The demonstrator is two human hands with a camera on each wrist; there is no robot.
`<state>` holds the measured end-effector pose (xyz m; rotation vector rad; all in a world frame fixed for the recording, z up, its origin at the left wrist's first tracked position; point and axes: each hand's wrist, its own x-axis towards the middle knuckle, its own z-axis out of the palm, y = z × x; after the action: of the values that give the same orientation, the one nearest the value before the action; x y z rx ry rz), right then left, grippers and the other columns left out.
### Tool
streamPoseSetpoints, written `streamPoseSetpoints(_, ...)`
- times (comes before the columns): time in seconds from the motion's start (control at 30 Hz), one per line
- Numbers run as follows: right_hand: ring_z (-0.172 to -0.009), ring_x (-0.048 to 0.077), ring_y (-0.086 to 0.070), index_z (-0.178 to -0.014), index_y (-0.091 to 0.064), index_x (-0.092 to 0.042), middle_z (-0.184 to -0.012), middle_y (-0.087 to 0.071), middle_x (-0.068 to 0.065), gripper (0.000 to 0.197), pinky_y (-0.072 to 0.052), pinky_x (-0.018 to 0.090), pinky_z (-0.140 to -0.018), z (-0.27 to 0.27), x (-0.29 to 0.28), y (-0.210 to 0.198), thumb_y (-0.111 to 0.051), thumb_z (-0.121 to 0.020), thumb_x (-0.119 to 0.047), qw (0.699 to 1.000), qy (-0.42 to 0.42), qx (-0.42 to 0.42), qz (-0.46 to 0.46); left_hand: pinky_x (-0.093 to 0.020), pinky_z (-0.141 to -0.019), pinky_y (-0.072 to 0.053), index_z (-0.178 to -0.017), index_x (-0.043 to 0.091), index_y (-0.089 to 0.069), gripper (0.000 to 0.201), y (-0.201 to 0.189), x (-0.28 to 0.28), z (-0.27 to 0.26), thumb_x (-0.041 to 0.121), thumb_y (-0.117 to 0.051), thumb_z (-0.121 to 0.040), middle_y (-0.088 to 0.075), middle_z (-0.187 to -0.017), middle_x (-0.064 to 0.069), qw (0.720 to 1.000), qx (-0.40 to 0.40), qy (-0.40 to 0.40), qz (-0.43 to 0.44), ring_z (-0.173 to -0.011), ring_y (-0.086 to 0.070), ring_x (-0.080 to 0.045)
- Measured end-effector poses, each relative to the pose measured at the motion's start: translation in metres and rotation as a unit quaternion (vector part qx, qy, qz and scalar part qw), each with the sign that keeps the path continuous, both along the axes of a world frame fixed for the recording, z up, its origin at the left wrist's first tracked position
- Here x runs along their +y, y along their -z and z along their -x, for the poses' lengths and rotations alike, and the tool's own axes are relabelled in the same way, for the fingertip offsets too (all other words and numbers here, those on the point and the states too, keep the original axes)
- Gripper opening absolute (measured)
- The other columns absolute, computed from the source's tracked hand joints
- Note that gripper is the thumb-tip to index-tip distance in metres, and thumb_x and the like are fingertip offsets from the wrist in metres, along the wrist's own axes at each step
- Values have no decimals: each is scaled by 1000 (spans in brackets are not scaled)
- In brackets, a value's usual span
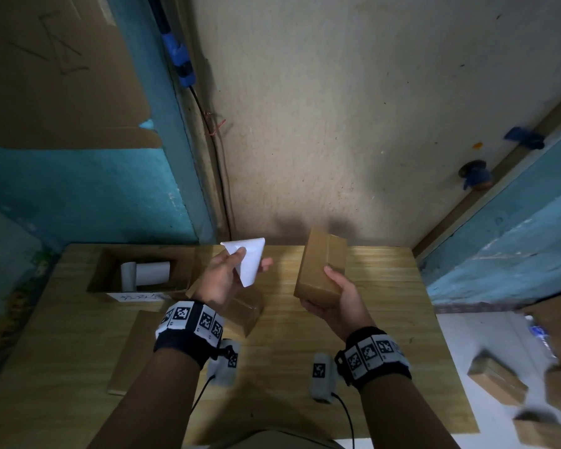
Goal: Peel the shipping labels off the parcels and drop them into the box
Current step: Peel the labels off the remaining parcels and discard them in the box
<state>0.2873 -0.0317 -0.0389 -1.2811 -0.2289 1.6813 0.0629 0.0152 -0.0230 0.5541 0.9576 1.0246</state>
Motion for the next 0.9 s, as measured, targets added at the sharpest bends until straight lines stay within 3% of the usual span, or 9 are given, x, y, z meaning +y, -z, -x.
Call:
streamPoseSetpoints(0.13,-113,35,-66,-136,-55,-9,-126,-66,15,62,-63,40,-77,-5,0,16,-75,-86,-39,981,-78,-169,53,-35,-84,-55,-130,-6,-45,39,1,0,0,19,-45,-99,-62,-115,-34,1000,14,-4,4,-100,-65,-40)
streamPoseSetpoints(0.2,-112,33,-65,-136,-54,-9,-124,-65,13,62,-62,39,-75,-9,-1,22,-76,-86,-40,966,-109,-221,76,-37,-86,-55,-129,-8,-46,40,3,1,0,16,-48,-98,-60,-118,-36,1000,13,-20,7,-96,-66,-40)
streamPoseSetpoints(0.33,-108,29,-62,-135,-55,-7,-122,-65,12,53,-57,41,-82,-12,-5,28,-69,-93,-35,947,-152,-261,112,-49,-101,-45,-129,-7,-47,39,7,4,0,15,-49,-97,-59,-120,-33,998,23,-52,32,-110,-59,-46)
streamPoseSetpoints(0.43,-98,25,-62,-135,-55,-8,-122,-65,11,56,-50,38,-82,-12,-8,31,-66,-94,-45,927,-191,-293,138,-39,-83,-56,-123,0,-52,31,7,4,1,15,-52,-96,-64,-112,-24,995,28,-80,44,-98,-66,-38)
streamPoseSetpoints(0.5,-98,25,-63,-132,-57,-7,-119,-66,12,62,-51,35,-81,-14,-11,33,-64,-93,-55,912,-215,-313,155,-33,-74,-57,-113,7,-59,19,7,3,1,14,-51,-97,-67,-103,-15,994,59,-80,34,-89,-68,-31)
streamPoseSetpoints(0.63,-82,23,-62,-121,-65,-1,-115,-71,18,72,-50,29,-66,-20,-12,39,-62,-90,-66,892,-229,-351,169,-43,-89,-49,-111,8,-63,20,7,-1,0,17,-52,-97,-72,-89,-6,989,129,-67,15,-93,-66,-33)
streamPoseSetpoints(0.77,-80,24,-62,-121,-64,1,-112,-71,17,68,-48,28,-61,-20,-12,43,-63,-91,-61,886,-232,-360,178,-45,-92,-48,-89,18,-67,14,6,0,4,21,-55,-96,-75,-75,-1,982,174,-73,27,-95,-66,-34)
streamPoseSetpoints(0.9,-76,25,-59,-110,-61,1,-88,-64,11,44,-46,30,-64,-17,-13,43,-64,-97,-41,869,-242,-395,172,-53,-94,-48,-86,18,-71,14,4,-2,5,23,-60,-93,-72,-93,-17,978,202,-43,28,-99,-65,-39)
